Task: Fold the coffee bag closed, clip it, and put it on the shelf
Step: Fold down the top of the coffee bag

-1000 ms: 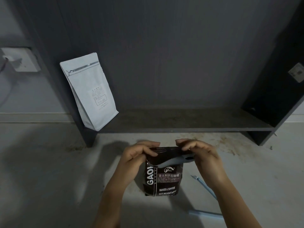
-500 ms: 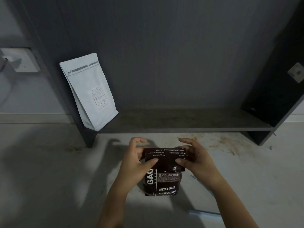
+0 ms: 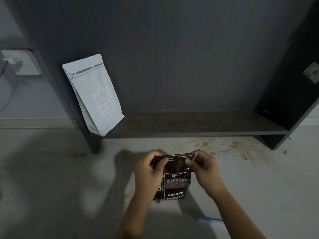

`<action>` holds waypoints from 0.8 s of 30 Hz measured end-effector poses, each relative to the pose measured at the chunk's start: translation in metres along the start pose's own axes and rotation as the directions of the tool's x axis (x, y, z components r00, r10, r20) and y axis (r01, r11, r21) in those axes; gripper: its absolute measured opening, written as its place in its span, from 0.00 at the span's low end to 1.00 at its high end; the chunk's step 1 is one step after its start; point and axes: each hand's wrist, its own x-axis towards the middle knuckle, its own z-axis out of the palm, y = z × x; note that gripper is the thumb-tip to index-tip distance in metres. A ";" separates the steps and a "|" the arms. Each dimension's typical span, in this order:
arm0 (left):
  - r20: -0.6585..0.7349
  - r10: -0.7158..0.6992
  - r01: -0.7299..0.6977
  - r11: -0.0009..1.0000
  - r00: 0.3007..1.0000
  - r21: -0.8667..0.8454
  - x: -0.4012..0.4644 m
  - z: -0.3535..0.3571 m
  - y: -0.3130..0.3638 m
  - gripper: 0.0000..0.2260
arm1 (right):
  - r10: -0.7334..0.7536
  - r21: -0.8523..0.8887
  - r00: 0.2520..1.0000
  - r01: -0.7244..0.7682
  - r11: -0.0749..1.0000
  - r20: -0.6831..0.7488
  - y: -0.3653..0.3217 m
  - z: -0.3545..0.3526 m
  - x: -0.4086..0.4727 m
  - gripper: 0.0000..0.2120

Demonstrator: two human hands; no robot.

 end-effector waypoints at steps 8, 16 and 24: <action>-0.018 0.034 -0.034 0.999 0.999 0.043 0.004 0.000 -0.010 0.09 | -0.148 -0.180 0.986 0.159 0.971 0.075 -0.031 0.014 0.001 0.13; 0.129 0.046 -0.053 0.997 0.991 0.048 -0.001 -0.009 -0.007 0.06 | -0.203 -0.375 0.979 0.190 0.907 0.005 -0.034 0.022 0.005 0.11; 0.046 0.061 -0.064 0.995 0.997 0.082 -0.003 -0.005 -0.004 0.07 | -0.227 -0.360 0.974 0.210 0.909 -0.003 -0.034 0.003 -0.001 0.15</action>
